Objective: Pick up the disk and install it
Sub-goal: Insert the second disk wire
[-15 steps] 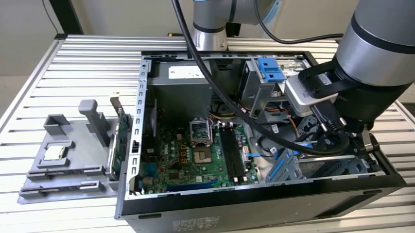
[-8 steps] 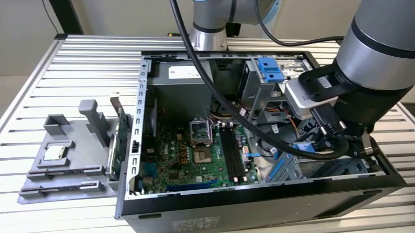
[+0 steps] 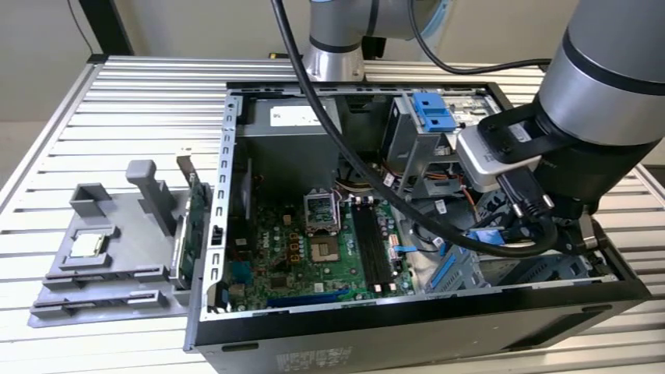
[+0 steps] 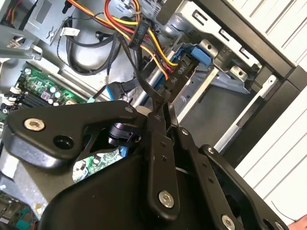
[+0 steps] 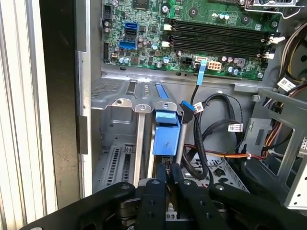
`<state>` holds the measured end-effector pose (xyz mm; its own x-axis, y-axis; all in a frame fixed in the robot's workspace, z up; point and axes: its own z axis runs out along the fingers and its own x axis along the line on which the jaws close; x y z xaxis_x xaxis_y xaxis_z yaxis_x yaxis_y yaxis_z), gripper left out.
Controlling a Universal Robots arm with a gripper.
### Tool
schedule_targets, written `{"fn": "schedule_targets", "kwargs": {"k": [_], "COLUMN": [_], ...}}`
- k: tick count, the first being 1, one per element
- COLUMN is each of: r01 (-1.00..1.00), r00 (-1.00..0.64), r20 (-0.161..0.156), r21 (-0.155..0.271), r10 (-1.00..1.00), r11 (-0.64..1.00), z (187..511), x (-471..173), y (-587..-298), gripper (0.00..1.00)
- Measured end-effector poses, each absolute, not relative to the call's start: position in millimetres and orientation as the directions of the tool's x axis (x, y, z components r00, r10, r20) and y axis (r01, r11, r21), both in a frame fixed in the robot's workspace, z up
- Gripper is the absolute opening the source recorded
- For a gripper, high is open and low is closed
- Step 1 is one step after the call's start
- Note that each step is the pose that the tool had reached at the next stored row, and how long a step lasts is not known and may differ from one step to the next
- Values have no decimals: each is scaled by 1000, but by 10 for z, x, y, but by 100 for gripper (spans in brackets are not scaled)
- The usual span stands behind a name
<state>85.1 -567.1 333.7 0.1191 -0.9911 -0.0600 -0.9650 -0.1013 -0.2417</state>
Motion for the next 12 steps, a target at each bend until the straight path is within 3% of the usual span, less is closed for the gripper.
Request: {"fn": "schedule_targets", "kwargs": {"k": [12], "r01": [-966], "r00": [113], "r20": [-61], "r21": [-242], "r10": [-992], "r11": [-95], "z": [3337], "x": [851], "y": [-5632], "gripper": [0]}}
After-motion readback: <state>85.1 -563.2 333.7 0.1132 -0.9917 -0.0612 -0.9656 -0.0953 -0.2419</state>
